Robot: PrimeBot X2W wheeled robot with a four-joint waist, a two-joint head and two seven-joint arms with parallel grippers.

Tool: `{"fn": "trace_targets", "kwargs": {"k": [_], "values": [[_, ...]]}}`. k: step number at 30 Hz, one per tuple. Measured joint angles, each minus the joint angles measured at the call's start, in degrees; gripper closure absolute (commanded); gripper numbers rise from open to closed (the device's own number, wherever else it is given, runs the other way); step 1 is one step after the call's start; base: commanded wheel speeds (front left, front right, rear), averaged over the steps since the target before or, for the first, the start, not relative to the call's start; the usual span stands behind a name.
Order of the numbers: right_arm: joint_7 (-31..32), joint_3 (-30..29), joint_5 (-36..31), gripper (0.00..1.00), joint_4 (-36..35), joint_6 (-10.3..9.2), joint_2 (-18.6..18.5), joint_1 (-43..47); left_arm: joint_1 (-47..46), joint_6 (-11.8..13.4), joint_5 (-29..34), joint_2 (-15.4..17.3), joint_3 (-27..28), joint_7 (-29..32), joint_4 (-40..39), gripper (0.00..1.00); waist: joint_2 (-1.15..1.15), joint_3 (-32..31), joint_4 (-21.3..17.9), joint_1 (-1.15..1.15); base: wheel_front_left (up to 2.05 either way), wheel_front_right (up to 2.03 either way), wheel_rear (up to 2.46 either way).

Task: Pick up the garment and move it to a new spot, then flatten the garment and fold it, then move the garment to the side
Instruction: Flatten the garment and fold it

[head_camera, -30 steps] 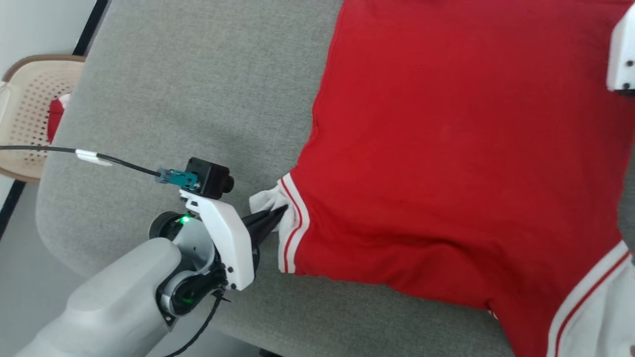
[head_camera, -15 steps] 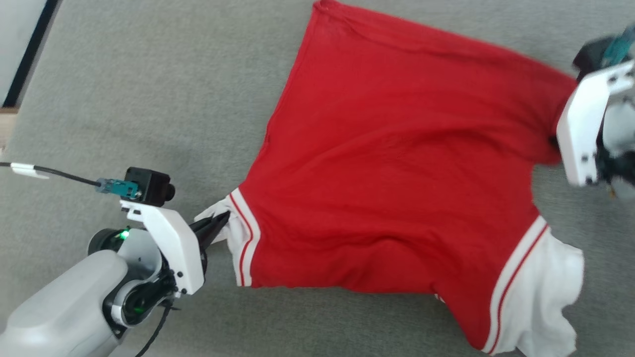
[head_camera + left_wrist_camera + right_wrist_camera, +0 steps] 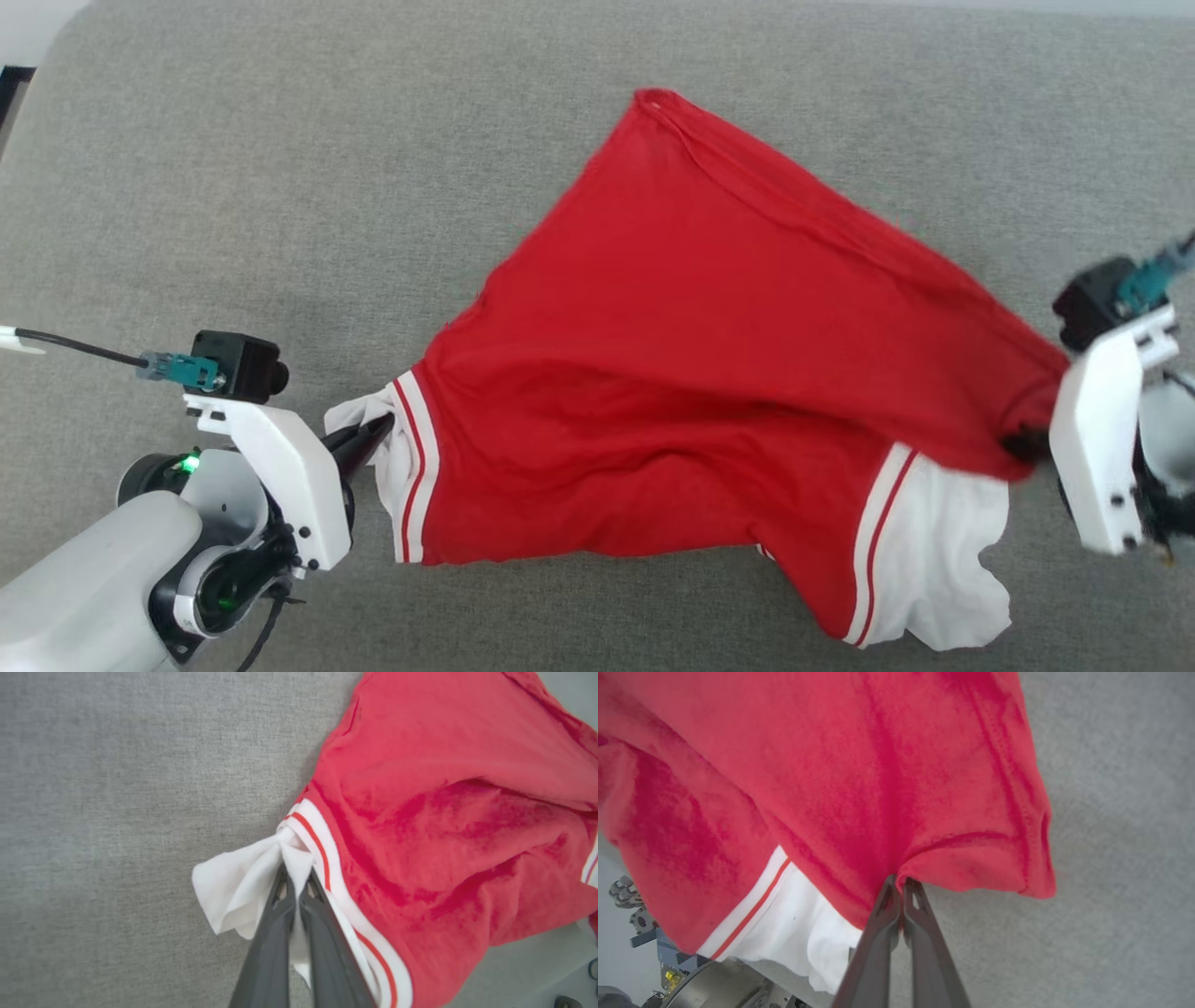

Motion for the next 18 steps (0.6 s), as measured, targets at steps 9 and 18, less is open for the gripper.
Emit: {"fn": "trace_targets", "kwargs": {"k": [9, 18], "values": [[-1.27, -6.71, -4.52, 1.00, -4.04, 0.00, 6.41, 12.21, 0.58, 0.63, -0.07, 0.54, 0.22, -0.08, -1.69, 1.00, 0.00, 0.51, -0.10, 0.00, 0.00, 0.00, 0.00], [-7.66, -8.15, -6.83, 0.00, -1.90, 0.03, 8.98, 13.02, 0.58, 0.48, -0.05, -0.26, 0.25, -0.51, -1.40, 1.00, 0.00, 0.83, 0.56, 0.00, 0.00, 0.00, 0.00]]}}
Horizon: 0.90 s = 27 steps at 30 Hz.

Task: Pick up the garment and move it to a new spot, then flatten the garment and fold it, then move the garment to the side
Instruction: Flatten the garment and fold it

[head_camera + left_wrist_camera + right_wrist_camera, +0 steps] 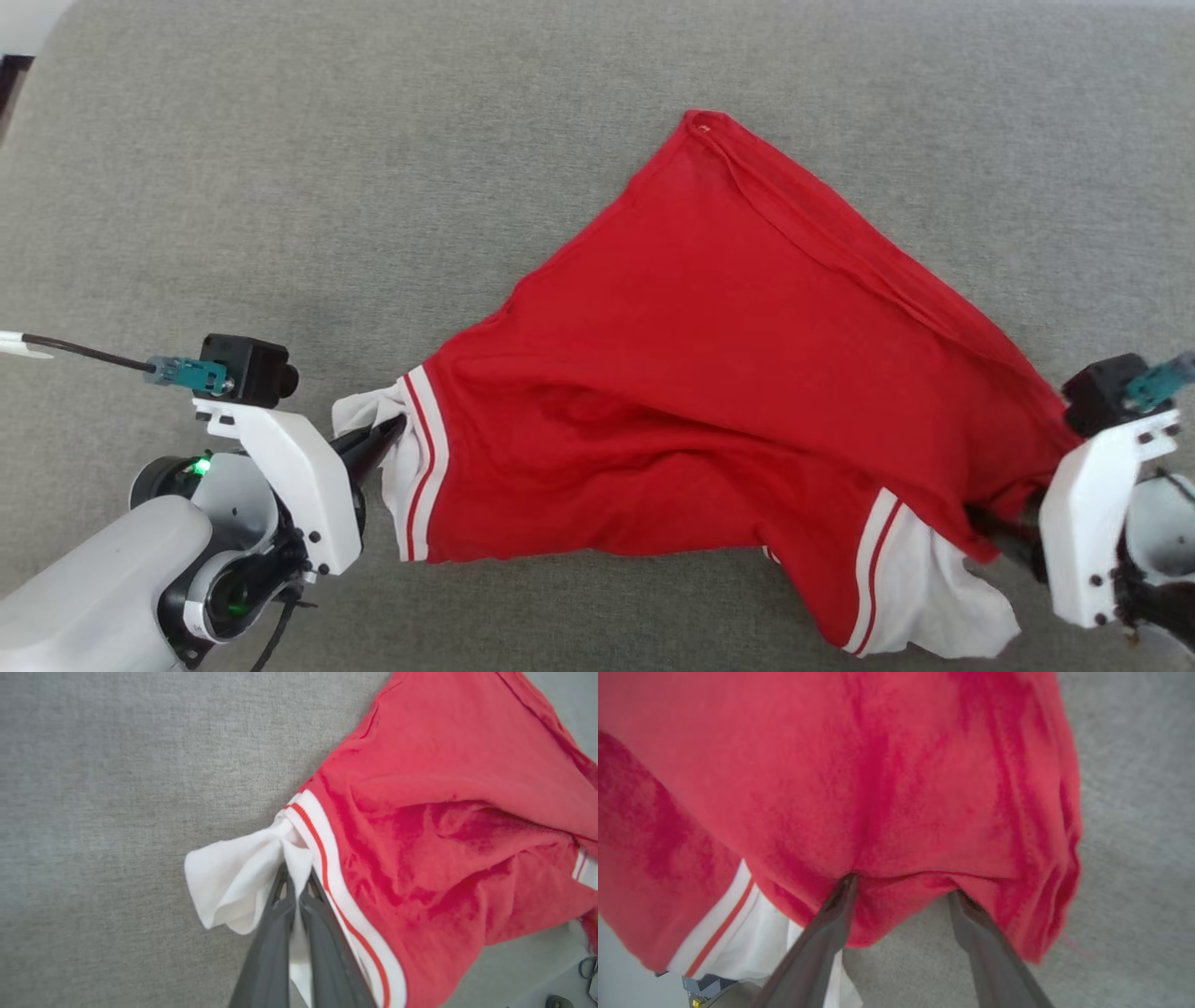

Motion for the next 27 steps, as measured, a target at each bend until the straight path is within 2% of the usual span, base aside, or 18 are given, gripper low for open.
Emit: {"fn": "trace_targets", "kwargs": {"k": [2, 8, 14, 19, 27], "values": [[0.20, -0.74, 0.16, 0.00, -1.03, -0.01, -0.03, 0.05, 0.00, -0.02, 0.00, -0.12, -0.01, -0.03, 0.02, 1.00, 0.00, -0.10, 0.11, 0.00, 0.00, 0.00, 0.00], [0.31, -4.72, 0.12, 0.00, -9.81, -0.02, -0.02, -0.63, 0.47, -0.42, -0.01, -0.56, -0.24, -0.43, 0.07, 1.00, 0.00, -0.68, 1.18, 0.00, 0.00, 0.00, 0.00], [-4.81, -4.24, -2.56, 0.00, -13.69, -0.02, 1.31, -7.26, 0.45, -0.67, 0.04, -1.55, -0.59, -0.42, 0.05, 1.00, 0.00, -0.49, 3.07, 0.00, 0.00, 0.00, 0.00], [-10.27, 0.29, -6.33, 0.00, -8.98, -0.03, 1.53, -14.94, -0.06, -1.34, 0.51, -2.76, -0.99, -0.23, 0.44, 1.00, 0.00, 0.01, 5.00, 0.00, 0.00, 0.00, 0.00], [-18.44, 7.56, -8.67, 0.00, 7.76, -0.03, 1.67, -28.39, -2.37, -3.07, 1.64, -5.84, -2.23, 0.67, 2.16, 1.00, 0.00, 0.93, 9.00, 0.00, 0.00, 0.00, 0.00]]}}
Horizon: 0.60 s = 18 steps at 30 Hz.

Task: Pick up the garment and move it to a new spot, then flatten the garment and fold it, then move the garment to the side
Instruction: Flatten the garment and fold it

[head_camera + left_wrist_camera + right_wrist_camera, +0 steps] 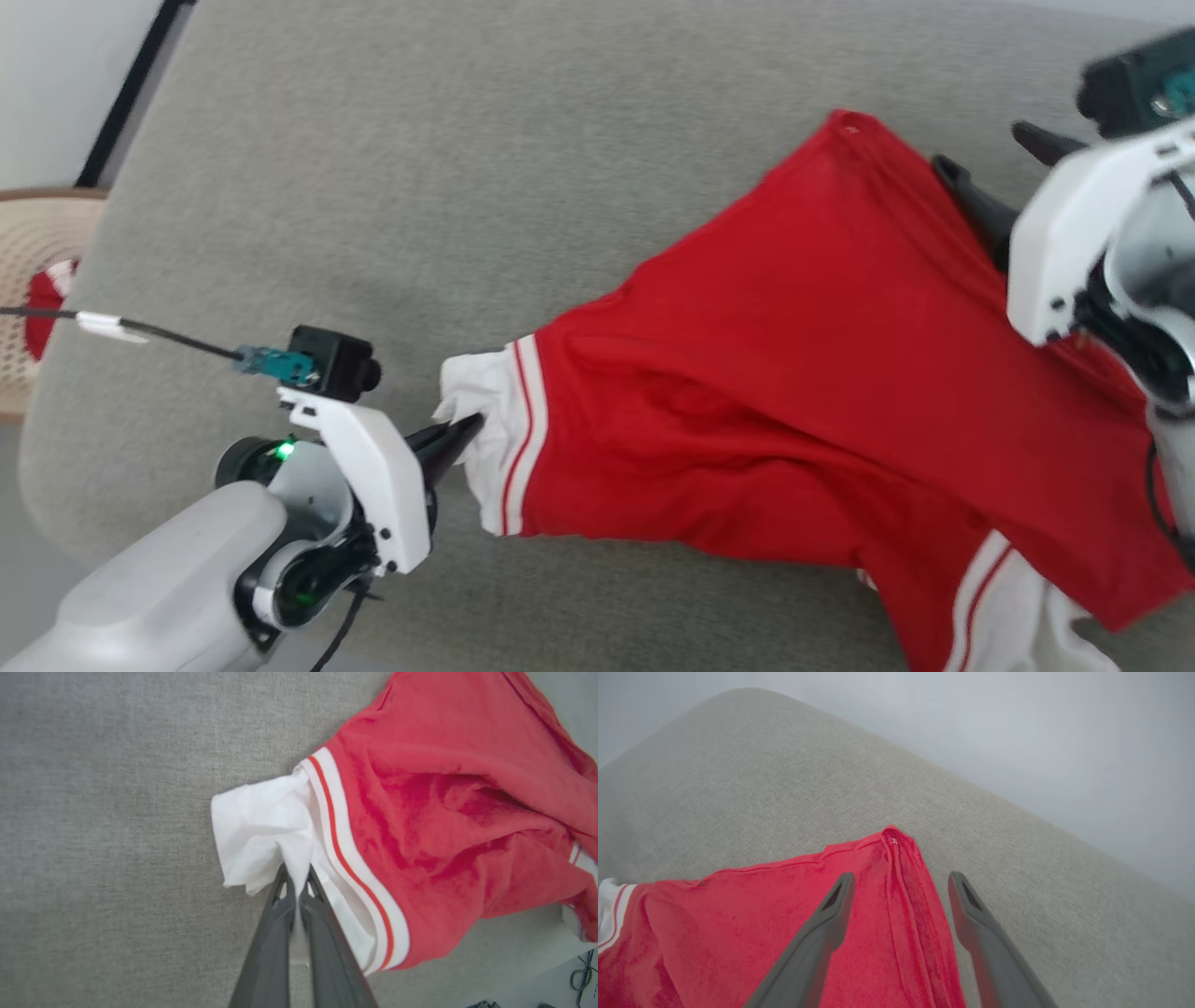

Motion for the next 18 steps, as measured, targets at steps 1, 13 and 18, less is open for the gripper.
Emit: {"fn": "trace_targets", "kwargs": {"k": [1, 13, 18], "values": [[-0.45, 0.98, -0.15, 0.00, 2.26, 0.00, -0.23, -1.55, -0.31, -0.33, 0.19, -0.45, -0.23, 0.16, 0.33, 1.00, 0.00, 0.16, 0.56, 0.00, 0.00, 0.00, 0.00], [-2.04, 11.04, 0.37, 0.00, 28.42, 0.01, -2.98, -16.09, -4.49, -4.21, 1.94, -6.33, -2.01, 1.32, 5.17, 1.00, 0.00, 2.85, 7.53, 0.00, 0.00, 0.00, 0.00], [0.75, 17.91, 1.45, 0.00, 37.52, 0.02, -4.36, -20.04, -5.50, -5.76, 2.07, -8.22, -2.27, 1.25, 7.62, 1.00, 0.00, 4.41, 9.63, 0.00, 0.00, 0.00, 0.00]]}}
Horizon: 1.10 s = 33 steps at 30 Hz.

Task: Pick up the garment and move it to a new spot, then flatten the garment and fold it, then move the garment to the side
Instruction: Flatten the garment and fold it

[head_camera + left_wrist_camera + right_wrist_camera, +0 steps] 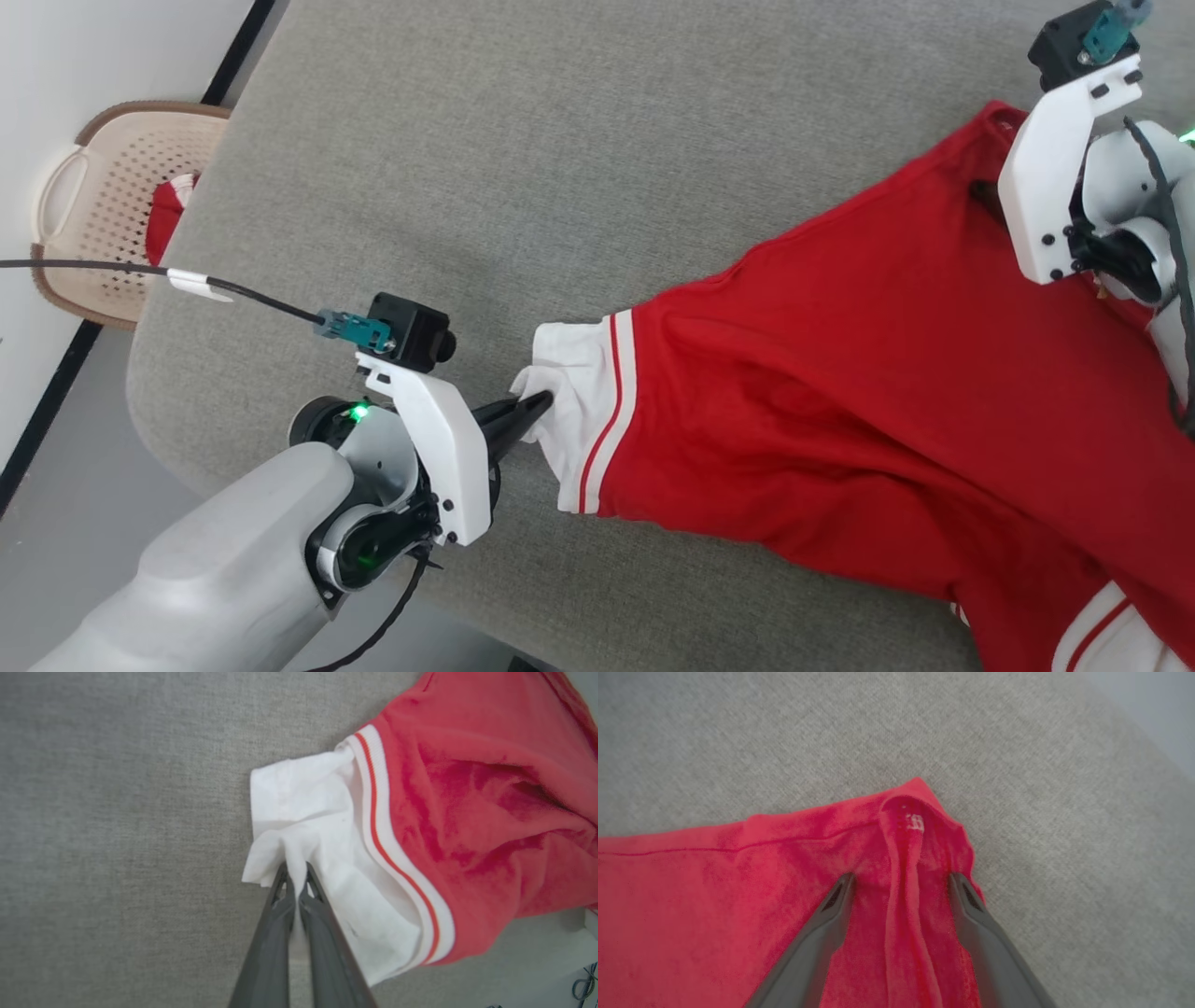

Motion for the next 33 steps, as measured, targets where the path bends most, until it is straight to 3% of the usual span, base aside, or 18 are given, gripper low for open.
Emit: {"fn": "trace_targets", "kwargs": {"k": [6, 7, 8, 14, 21, 29, 33], "values": [[3.67, 3.25, 4.21, 0.00, 5.33, -0.02, 0.21, -3.27, -0.32, -1.32, -0.03, -1.00, -0.05, -0.24, 2.59, 1.00, 0.00, 0.37, 0.46, 0.00, 0.00, 0.00, 0.00], [4.02, 3.58, 4.94, 0.58, 5.81, -0.02, 0.15, -3.71, -0.46, -1.57, -0.08, -1.14, -0.04, -0.22, 3.01, 1.00, 0.00, 0.34, 0.41, 0.00, 0.00, 0.00, 0.00], [4.15, 3.97, 5.70, 1.00, 6.12, -0.03, 0.04, -4.07, -0.65, -1.74, -0.19, -1.20, -0.03, -0.07, 3.47, 1.00, 0.00, 0.27, 0.31, 0.00, 0.00, 0.00, 0.00], [3.31, 7.11, 8.43, 1.00, 5.45, 0.01, -0.57, -5.17, -3.40, -2.71, -0.35, 0.34, 0.67, 1.60, 5.12, 1.00, 0.00, -0.63, -1.50, 0.00, 0.00, 0.00, 0.00], [0.02, 8.95, 9.82, 1.00, -1.42, 0.00, -4.88, -6.58, -9.76, -1.36, 0.51, 6.23, 2.25, 6.26, 3.49, 1.00, 0.00, -2.47, -5.51, 0.00, 0.00, 0.00, 0.00], [-1.32, 5.49, 8.71, 1.00, -9.67, 0.00, -7.73, -6.98, -19.27, 1.33, 2.98, 12.04, 4.20, 12.49, 1.04, 1.00, 0.00, -4.67, -10.88, 0.00, 0.00, 0.00, 0.00], [-1.93, 2.23, 7.15, 1.00, -12.07, 0.00, -7.42, -7.02, -24.73, 2.25, 4.79, 12.04, 4.91, 14.38, 1.57, 1.00, 0.00, -5.38, -13.39, 0.00, 0.00, 0.00, 0.00]]}}
